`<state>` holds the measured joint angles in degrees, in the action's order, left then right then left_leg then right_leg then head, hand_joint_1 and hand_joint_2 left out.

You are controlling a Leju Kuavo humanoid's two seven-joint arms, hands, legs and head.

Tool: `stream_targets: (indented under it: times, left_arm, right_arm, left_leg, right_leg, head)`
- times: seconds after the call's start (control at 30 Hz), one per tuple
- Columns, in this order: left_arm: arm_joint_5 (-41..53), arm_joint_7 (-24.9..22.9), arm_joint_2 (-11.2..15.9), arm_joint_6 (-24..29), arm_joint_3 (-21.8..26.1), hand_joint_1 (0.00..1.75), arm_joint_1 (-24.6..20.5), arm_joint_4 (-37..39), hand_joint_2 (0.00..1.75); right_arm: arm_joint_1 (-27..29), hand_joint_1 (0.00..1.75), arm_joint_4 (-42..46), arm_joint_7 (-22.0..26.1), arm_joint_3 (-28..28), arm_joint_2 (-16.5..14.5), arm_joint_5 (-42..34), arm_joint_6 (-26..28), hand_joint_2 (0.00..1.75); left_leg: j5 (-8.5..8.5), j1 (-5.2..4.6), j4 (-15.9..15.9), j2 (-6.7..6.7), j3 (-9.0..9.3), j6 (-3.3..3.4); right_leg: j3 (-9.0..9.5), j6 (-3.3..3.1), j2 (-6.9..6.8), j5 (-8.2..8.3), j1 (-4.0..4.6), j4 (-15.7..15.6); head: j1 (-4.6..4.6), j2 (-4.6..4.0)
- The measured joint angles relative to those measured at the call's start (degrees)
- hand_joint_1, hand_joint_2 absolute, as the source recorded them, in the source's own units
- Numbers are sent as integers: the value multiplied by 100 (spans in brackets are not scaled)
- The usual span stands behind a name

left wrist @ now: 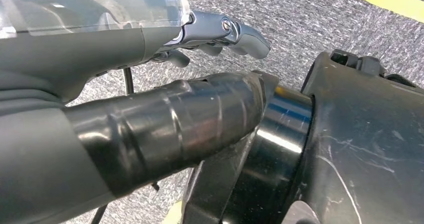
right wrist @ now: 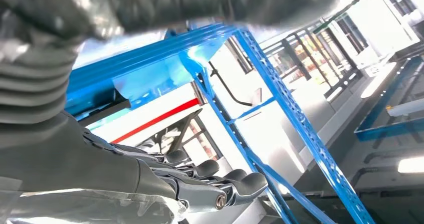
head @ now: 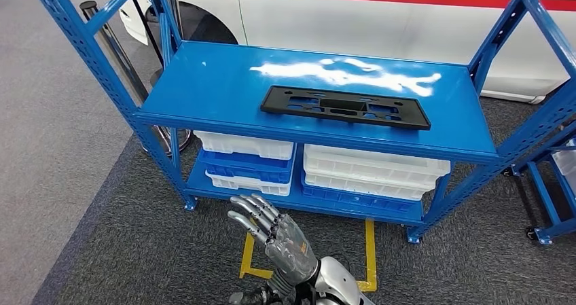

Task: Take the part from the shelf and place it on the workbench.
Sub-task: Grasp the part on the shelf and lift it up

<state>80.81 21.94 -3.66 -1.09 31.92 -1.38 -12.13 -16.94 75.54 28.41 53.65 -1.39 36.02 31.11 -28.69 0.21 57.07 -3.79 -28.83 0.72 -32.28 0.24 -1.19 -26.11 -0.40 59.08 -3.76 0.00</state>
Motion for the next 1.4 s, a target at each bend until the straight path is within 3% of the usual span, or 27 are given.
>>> stream_targets:
  times: [0.1, 0.2, 0.23, 0.27, 0.3, 0.37, 0.4, 0.47, 0.53, 0.57, 0.6, 0.67, 0.73, 0.77, 0.8, 0.87, 0.9, 0.93, 1.0, 1.1, 1.13, 1.27, 1.3, 1.33, 1.4]
  left_arm:
    - [0, -10, 2, -17, 10, 0, -3, 0, 0]
    - [0, -13, 2, -30, 19, 0, 1, 0, 0]
    - [0, -14, 2, -32, 22, 0, 5, 1, 0]
    - [0, -14, 2, -33, 25, 0, 9, 2, 0]
    - [0, -15, 2, -34, 26, 0, 11, 3, 0]
    - [0, -16, -2, -37, 28, 0, 12, 4, 0]
    - [0, -19, -1, -37, 30, 0, 7, 4, 0]
    - [0, -26, 5, -38, 36, 0, -7, 5, 0]
    - [0, -31, 8, -39, 39, 0, -14, 8, 0]
    - [1, -31, 8, -39, 39, 0, -15, 10, 0]
    - [1, -31, 7, -39, 40, 0, -14, 12, 0]
    - [2, -31, 4, -40, 44, 0, -16, 22, 0]
    - [2, -28, 3, -41, 57, 0, -9, 32, 0]
    - [3, -26, 2, -41, 68, 0, -5, 33, 0]
    - [3, -26, 2, -42, 79, 0, -3, 33, 0]
    - [4, -33, 0, -42, 96, 0, -6, 34, 0]
    - [4, -44, 9, -41, 105, 0, -4, 34, 0]
    - [4, -53, 17, -41, 112, 0, -4, 36, 0]
    - [5, -66, 34, -38, 124, 0, 1, 37, 0]
    - [7, -70, 23, -37, 129, 0, 17, 39, 0]
    - [7, -72, 17, -38, 130, 0, 15, 40, 0]
    - [9, -80, 7, -37, 133, 0, 5, 43, 0]
    - [9, -80, 4, -38, 133, 0, 7, 44, 0]
    - [10, -80, 1, -39, 134, 0, 12, 46, 0]
    - [11, -81, -2, -42, 136, 0, 21, 49, 0]
  right_arm:
    - [14, 0, 15, -15, -74, 20, 44, 18, 175]
    - [32, 0, 35, -20, -142, 52, 62, 34, 175]
    - [49, 0, 35, -20, -158, 67, 69, 38, 175]
    - [69, 0, 35, -20, -174, 82, 79, 39, 175]
    - [85, 0, 35, -21, -188, 94, 91, 41, 175]
    - [102, 0, 36, -25, -218, 108, 115, 45, 175]
    - [103, 0, 36, -27, -228, 113, 123, 49, 175]
    - [114, 0, 36, -32, -243, 125, 135, 60, 175]
    - [132, 0, 40, -35, -253, 136, 146, 70, 175]
    - [140, 0, 44, -35, -262, 138, 153, 74, 175]
    - [140, 0, 47, -35, -268, 139, 162, 78, 175]
    - [137, 0, 50, -37, -281, 139, 174, 84, 175]
    - [153, 0, 49, -37, -294, 141, 176, 85, 175]
    - [168, 0, 49, -38, -305, 142, 176, 84, 175]
    - [182, 0, 49, -41, -319, 143, 177, 84, 175]
    - [196, 0, 62, -50, -352, 144, 177, 83, 175]
    - [199, 0, 73, -55, -368, 144, 178, 84, 175]
    - [200, 0, 84, -61, -381, 145, 178, 85, 175]
    - [213, 0, 102, -78, -408, 148, 179, 87, 175]
    - [233, 0, 137, -94, -451, 157, 193, 93, 175]
    - [229, 0, 148, -95, -465, 160, 199, 94, 175]
    - [251, 0, 160, -96, -515, 189, 219, 97, 175]
    - [264, 0, 160, -96, -522, 201, 224, 97, 175]
    - [272, 0, 160, -96, -526, 212, 229, 98, 175]
    - [280, 0, 158, -96, -533, 231, 235, 97, 175]
  left_leg:
    - [42, 50, -94, 12, 54, 89]
    - [70, 75, -117, 16, 66, 125]
    - [68, 80, -114, 17, 66, 119]
    - [59, 89, -111, 19, 73, 104]
    - [42, 106, -106, 22, 93, 79]
    - [-20, 156, -88, 23, 152, -9]
    - [-55, 176, -69, 21, 179, -59]
    - [-122, 171, -42, 3, 187, -164]
    - [-153, 158, -20, -10, 223, -246]
    - [-158, 165, 38, 11, 224, -273]
    - [-169, 178, 183, 64, 166, -286]
    - [-322, 187, 783, 198, -197, -288]
    - [-601, 162, 1498, 267, -703, -269]
    - [-670, 139, 1690, 279, -884, -246]
    - [-618, 106, 1696, 288, -976, -200]
    - [-165, 11, 1173, 312, -898, -35]
    - [76, -46, 845, 327, -814, 86]
    - [215, -90, 563, 339, -742, 189]
    - [276, -149, 276, 353, -646, 318]
    - [334, -111, -7, 344, -384, 329]
    - [342, -80, -66, 340, -293, 314]
    - [244, 0, -112, 332, -139, 211]
    - [196, 31, -109, 332, -87, 174]
    - [139, 70, -101, 331, -19, 128]
    - [-8, 147, -54, 332, 126, 10]
  right_leg:
    - [-113, 72, 32, -29, -3, 211]
    - [-568, 132, 88, -517, -41, 1039]
    - [-742, 158, 93, -627, -60, 1336]
    - [-845, 186, 93, -628, -80, 1475]
    - [-854, 209, 92, -516, -101, 1419]
    - [-614, 240, 67, -66, -140, 783]
    - [-505, 240, 40, 53, -135, 445]
    - [-419, 140, -7, 104, -106, 136]
    - [-425, -24, 19, 68, -84, 165]
    - [-404, -76, 51, 66, -84, 163]
    - [-368, -119, 73, 41, -83, 156]
    - [-294, -193, 105, -9, -66, 139]
    - [-227, -258, 147, -73, -15, 136]
    - [-183, -281, 177, -108, 19, 136]
    - [-126, -301, 207, -147, 58, 136]
    - [10, -332, 253, -232, 138, 129]
    - [75, -343, 269, -274, 174, 124]
    - [117, -341, 287, -309, 191, 115]
    - [157, -300, 303, -331, 178, 107]
    - [202, -210, 261, -294, 161, 227]
    - [144, -174, 242, -349, 151, 366]
    - [-610, 23, 199, -793, 6, 1413]
    - [-724, 77, 189, -775, -39, 1459]
    - [-738, 134, 173, -639, -85, 1308]
    - [-589, 240, 113, -139, -169, 651]
  head:
    - [-3, 0]
    - [-4, 0]
    - [-3, 0]
    - [-3, 0]
    - [-3, 0]
    - [-4, 0]
    - [-9, 0]
    - [-13, 0]
    - [-6, 0]
    - [-1, 0]
    - [2, 0]
    - [8, 0]
    - [11, 0]
    - [11, 0]
    - [11, 0]
    - [11, 0]
    - [2, 0]
    - [-3, 0]
    - [-9, 0]
    - [-9, 0]
    - [-15, 0]
    - [-26, 0]
    - [-25, 0]
    - [-26, 0]
    - [-32, 0]
